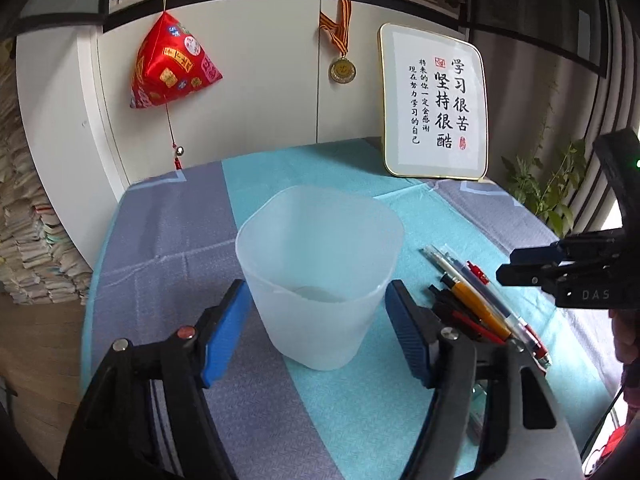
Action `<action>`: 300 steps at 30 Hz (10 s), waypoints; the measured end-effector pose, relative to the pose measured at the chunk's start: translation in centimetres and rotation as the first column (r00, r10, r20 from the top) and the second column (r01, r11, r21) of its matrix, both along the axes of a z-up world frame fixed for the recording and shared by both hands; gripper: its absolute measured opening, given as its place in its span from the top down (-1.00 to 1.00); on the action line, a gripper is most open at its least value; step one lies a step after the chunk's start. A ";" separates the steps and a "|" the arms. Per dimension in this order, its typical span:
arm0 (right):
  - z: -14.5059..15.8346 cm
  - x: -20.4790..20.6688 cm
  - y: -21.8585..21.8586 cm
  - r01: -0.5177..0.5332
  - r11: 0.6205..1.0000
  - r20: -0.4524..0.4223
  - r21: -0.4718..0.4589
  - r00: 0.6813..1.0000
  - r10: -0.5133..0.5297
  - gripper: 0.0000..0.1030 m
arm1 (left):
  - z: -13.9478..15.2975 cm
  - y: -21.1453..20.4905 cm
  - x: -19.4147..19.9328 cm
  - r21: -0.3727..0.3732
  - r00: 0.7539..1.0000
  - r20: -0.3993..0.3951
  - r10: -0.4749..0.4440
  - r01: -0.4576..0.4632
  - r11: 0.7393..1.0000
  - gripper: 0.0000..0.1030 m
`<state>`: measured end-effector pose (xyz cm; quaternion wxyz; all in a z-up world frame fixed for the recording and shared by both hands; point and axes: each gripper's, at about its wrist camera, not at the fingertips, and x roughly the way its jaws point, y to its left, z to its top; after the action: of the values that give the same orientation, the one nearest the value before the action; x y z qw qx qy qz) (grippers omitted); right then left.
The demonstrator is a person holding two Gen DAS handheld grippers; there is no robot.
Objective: Organize stationery
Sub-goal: 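Move the left tool to the frosted cup while the right tool approaches the pens, then grasp the red pen with the right tool while the left tool grips the cup, then lift the red pen with the right tool and drop it into the cup, then move the right tool back to the pens and grasp the orange pen, then lift the orange pen with the right tool and drop it into the cup, then move the right tool back to the pens and grasp the blue pen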
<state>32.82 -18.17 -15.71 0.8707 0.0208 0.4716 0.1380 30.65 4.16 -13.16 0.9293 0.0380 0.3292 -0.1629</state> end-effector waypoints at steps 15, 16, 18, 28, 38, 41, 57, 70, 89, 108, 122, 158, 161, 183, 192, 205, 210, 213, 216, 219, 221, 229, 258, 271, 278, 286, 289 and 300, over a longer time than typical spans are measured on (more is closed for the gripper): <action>-0.4 -1.6 -0.5 -0.025 0.999 -0.022 -0.032 0.999 0.024 0.26 | 1.0 -2.2 -8.0 0.102 0.983 0.091 -0.157 0.148 0.984 -0.26; -0.5 -1.5 -0.4 -0.026 0.999 -0.024 -0.037 0.999 0.025 0.27 | 0.9 -2.2 -8.4 0.106 0.982 0.099 -0.159 0.149 0.983 -0.27; -0.7 -1.2 -0.3 -0.028 0.999 -0.027 -0.041 0.999 0.026 0.41 | 0.5 -2.1 -8.7 0.101 0.982 0.096 -0.163 0.154 0.983 -0.30; -1.2 1.0 0.7 -0.022 0.996 -0.047 -0.084 0.999 0.019 0.51 | -0.6 -0.8 -8.2 0.025 0.986 0.051 -0.160 0.159 0.987 -0.61; -2.0 2.3 1.7 -0.056 0.991 -0.081 -0.122 0.996 0.046 0.51 | -1.2 -0.6 -7.7 0.011 0.990 0.080 -0.119 0.118 0.993 -0.61; -2.0 3.0 2.4 -0.071 0.984 -0.072 -0.165 0.996 0.059 0.51 | -1.4 -0.6 -7.5 0.001 0.989 0.067 -0.131 0.131 0.991 -0.42; 5.8 -0.7 0.8 0.031 0.998 0.088 -0.046 0.996 -0.027 0.71 | -1.1 -0.2 -6.1 0.016 0.994 0.097 -0.045 0.044 0.999 -0.42; 16.7 -5.2 6.6 -0.202 0.971 0.353 0.129 0.924 0.145 0.72 | -1.3 -0.5 -5.9 0.018 0.994 0.072 -0.077 0.076 0.997 -0.42; 9.3 -0.7 13.8 -0.368 0.923 0.129 0.109 0.926 0.354 0.72 | -1.4 -0.5 -6.0 0.027 0.994 0.073 -0.083 0.081 0.996 -0.42; 9.4 -0.2 12.6 -0.328 0.924 0.155 0.195 0.941 0.301 0.71 | -1.7 -0.3 -5.7 0.025 0.995 0.050 -0.081 0.080 0.996 -0.42; 3.4 -1.9 3.3 -0.081 0.997 0.011 0.006 0.997 0.081 0.71 | -1.7 -0.4 -5.9 0.028 0.996 0.050 -0.080 0.079 0.996 -0.42; -0.4 2.4 6.2 -0.119 0.989 -0.079 -0.086 0.991 0.113 0.85 | -1.9 -0.6 -5.8 0.029 0.996 0.034 -0.080 0.079 0.996 -0.42; 0.7 2.0 5.3 -0.107 0.993 -0.045 -0.040 0.993 0.106 0.85 | -1.8 -0.6 -5.8 0.030 0.996 0.034 -0.079 0.078 0.996 -0.42; 11.3 -3.4 0.4 -0.006 0.985 0.184 0.174 0.983 -0.027 0.85 | -1.8 -0.6 -5.8 0.029 0.996 0.038 -0.079 0.078 0.997 -0.41; 17.8 -5.2 5.1 -0.167 0.968 0.378 0.187 0.922 0.086 0.85 | -1.8 -0.6 -5.8 0.029 0.996 0.038 -0.079 0.078 0.997 -0.41; 14.6 -3.8 10.0 -0.272 0.944 0.312 0.186 0.928 0.206 0.85 | -1.8 -0.6 -5.8 0.030 0.996 0.039 -0.080 0.078 0.996 -0.41; 13.3 -3.6 10.0 -0.265 0.947 0.285 0.184 0.936 0.207 0.85 | -1.8 -0.6 -5.8 0.030 0.996 0.039 -0.080 0.079 0.996 -0.41; 12.5 -3.3 9.9 -0.259 0.947 0.265 0.190 0.942 0.205 0.85 | -1.8 -0.6 -5.8 0.030 0.996 0.038 -0.080 0.078 0.996 -0.41; 12.0 -3.2 9.7 -0.254 0.947 0.248 0.195 0.947 0.203 0.85 | -1.8 -0.6 -5.9 0.030 0.996 0.038 -0.080 0.079 0.996 -0.41; 11.6 -3.1 9.7 -0.251 0.948 0.232 0.196 0.951 0.204 0.85 | -1.8 -0.6 -5.9 0.030 0.996 0.038 -0.080 0.079 0.996 -0.42; 11.3 -3.1 9.7 -0.252 0.948 0.222 0.196 0.953 0.208 0.85 | -1.8 -0.6 -5.9 0.030 0.996 0.039 -0.080 0.079 0.996 -0.41; 10.1 -3.2 10.2 -0.260 0.946 0.190 0.191 0.956 0.224 0.85 | -1.9 -0.6 -5.8 0.031 0.996 0.039 -0.080 0.079 0.996 -0.41; 10.4 -5.3 5.4 -0.153 0.982 0.192 0.106 0.973 0.131 0.85 | -1.8 -0.6 -5.8 0.035 0.996 0.041 -0.080 0.079 0.996 -0.41; 0.1 1.1 0.5 0.038 0.999 -0.054 0.005 0.998 -0.037 0.85 | -1.8 -0.5 -6.0 0.038 0.995 0.045 -0.084 0.082 0.996 -0.41; -0.5 3.3 2.1 0.003 0.999 -0.051 -0.034 0.999 -0.005 0.85 | -1.8 -0.5 -5.9 0.039 0.995 0.047 -0.085 0.084 0.996 -0.41; -1.3 5.1 2.4 -0.009 0.999 -0.079 -0.033 0.997 0.006 0.85 | -1.8 -0.4 -5.9 0.041 0.995 0.049 -0.088 0.086 0.995 -0.41; -1.3 5.4 2.7 -0.013 0.998 -0.076 -0.062 0.997 0.008 0.85 | -1.7 -0.5 -5.9 0.043 0.994 0.053 -0.090 0.088 0.995 -0.41; -1.0 4.3 0.6 0.017 0.989 -0.099 -0.145 0.995 -0.032 0.84 | -1.8 -0.4 -6.1 0.044 0.994 0.057 -0.092 0.090 0.995 -0.41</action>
<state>37.08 -17.60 -16.68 0.8465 -0.0295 0.5236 0.0917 24.56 3.71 -14.95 0.9292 0.0770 0.3030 -0.1972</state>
